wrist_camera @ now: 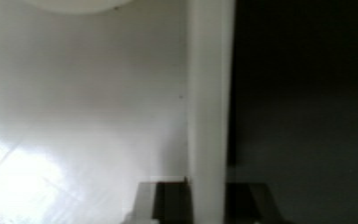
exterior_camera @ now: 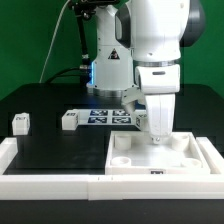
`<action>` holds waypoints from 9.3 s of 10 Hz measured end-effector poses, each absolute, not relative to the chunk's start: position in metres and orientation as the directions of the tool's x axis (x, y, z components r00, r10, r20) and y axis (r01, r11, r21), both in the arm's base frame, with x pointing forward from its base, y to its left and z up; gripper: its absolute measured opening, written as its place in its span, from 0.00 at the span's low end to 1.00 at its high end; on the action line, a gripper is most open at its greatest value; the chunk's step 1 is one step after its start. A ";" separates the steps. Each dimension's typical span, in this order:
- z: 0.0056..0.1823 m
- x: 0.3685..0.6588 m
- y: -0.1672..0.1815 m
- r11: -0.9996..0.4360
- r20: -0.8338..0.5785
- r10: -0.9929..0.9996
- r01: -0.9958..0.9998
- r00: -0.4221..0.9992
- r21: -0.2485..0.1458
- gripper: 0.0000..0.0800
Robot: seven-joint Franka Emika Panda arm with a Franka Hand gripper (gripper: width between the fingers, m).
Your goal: Assemble one leg
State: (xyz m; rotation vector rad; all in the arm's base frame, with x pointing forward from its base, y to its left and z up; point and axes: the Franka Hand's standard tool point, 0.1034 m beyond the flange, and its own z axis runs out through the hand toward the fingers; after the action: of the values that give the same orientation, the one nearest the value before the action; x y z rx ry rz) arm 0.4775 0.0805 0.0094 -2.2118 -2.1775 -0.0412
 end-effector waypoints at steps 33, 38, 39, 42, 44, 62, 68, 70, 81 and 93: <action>0.036 0.413 0.103 -0.990 -0.073 0.128 0.123 0.989 -0.068 0.81; 0.039 0.397 0.111 -0.991 -0.548 0.134 0.106 0.825 -0.082 0.81; 0.040 0.393 0.112 -0.992 -0.629 0.130 0.100 0.766 -0.083 0.81; 0.037 0.381 0.111 -0.991 -0.820 0.129 0.091 0.558 -0.094 0.81; 0.033 0.380 0.113 -0.990 -0.918 0.134 0.086 0.374 -0.109 0.81; 0.026 0.364 0.115 -0.979 -0.920 0.177 0.158 0.350 -0.128 0.58; 0.047 0.368 0.117 -0.978 -0.927 0.179 0.161 0.330 -0.132 0.01; 0.074 0.370 0.114 -0.978 -0.939 0.175 0.159 0.295 -0.132 0.00; 0.076 0.358 0.114 -0.980 -0.896 0.129 0.194 0.425 -0.048 0.81; 0.056 0.365 0.106 -0.986 -0.865 0.108 0.163 0.491 -0.031 0.81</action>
Offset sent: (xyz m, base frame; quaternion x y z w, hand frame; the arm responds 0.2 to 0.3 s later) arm 0.0000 0.0000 0.0000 0.0000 0.0000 0.0000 1.0000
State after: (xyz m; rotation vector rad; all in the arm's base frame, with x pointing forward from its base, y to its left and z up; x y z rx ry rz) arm 0.3650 0.1057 0.0559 -2.7591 -0.2510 1.5938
